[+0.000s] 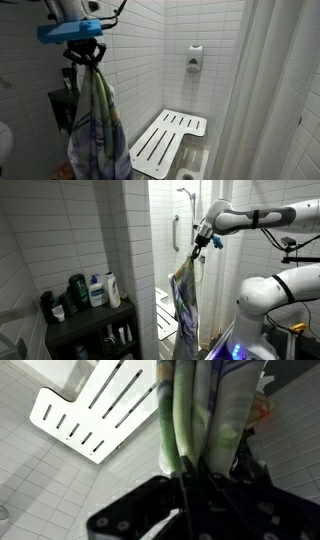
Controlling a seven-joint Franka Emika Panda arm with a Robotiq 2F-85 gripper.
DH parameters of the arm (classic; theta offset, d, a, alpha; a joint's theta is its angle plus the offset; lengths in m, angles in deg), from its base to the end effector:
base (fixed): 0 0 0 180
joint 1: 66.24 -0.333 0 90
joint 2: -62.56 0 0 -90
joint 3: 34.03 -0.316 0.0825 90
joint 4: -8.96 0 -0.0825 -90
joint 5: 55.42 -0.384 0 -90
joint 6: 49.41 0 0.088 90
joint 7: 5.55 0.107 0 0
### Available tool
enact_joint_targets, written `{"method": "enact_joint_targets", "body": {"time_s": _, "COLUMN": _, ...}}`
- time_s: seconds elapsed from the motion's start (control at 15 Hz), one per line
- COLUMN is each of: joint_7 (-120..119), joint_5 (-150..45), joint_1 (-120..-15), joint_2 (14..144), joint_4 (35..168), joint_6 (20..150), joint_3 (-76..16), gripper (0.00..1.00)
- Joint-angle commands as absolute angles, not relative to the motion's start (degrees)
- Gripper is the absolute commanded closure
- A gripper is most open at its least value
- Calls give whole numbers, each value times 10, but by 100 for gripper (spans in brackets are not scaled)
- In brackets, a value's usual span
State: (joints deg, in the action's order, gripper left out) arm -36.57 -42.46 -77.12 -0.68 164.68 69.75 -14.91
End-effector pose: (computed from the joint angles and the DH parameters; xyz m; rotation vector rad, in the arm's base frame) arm 0.2766 -0.0657 0.5407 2.8995 0.8578 0.6900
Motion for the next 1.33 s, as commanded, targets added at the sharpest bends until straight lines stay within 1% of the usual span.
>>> {"method": "enact_joint_targets", "body": {"time_s": 0.0, "joint_7": -377, "joint_5": -439, "joint_1": -758, "joint_2": -2, "joint_4": 1646, "joint_6": 699, "joint_3": -160, "gripper": 93}}
{"method": "enact_joint_targets", "body": {"time_s": 0.07, "joint_7": -377, "joint_5": -439, "joint_1": -758, "joint_2": -2, "joint_4": 1646, "joint_6": 699, "joint_3": -160, "gripper": 93}}
{"method": "enact_joint_targets", "body": {"time_s": 0.13, "joint_7": -369, "joint_5": -439, "joint_1": -758, "joint_2": -7, "joint_4": 1661, "joint_6": 704, "joint_3": -171, "gripper": 98}}
{"method": "enact_joint_targets", "body": {"time_s": 0.33, "joint_7": -351, "joint_5": -444, "joint_1": -767, "joint_2": 4, "joint_4": 1692, "joint_6": 728, "joint_3": -201, "gripper": 98}}
{"method": "enact_joint_targets", "body": {"time_s": 0.6, "joint_7": -322, "joint_5": -426, "joint_1": -755, "joint_2": 34, "joint_4": 1688, "joint_6": 768, "joint_3": -246, "gripper": 98}}
{"method": "enact_joint_targets", "body": {"time_s": 1.0, "joint_7": -315, "joint_5": -398, "joint_1": -702, "joint_2": 87, "joint_4": 1660, "joint_6": 813, "joint_3": -240, "gripper": 98}}
{"method": "enact_joint_targets", "body": {"time_s": 1.27, "joint_7": -337, "joint_5": -390, "joint_1": -682, "joint_2": 138, "joint_4": 1634, "joint_6": 871, "joint_3": -219, "gripper": 98}}
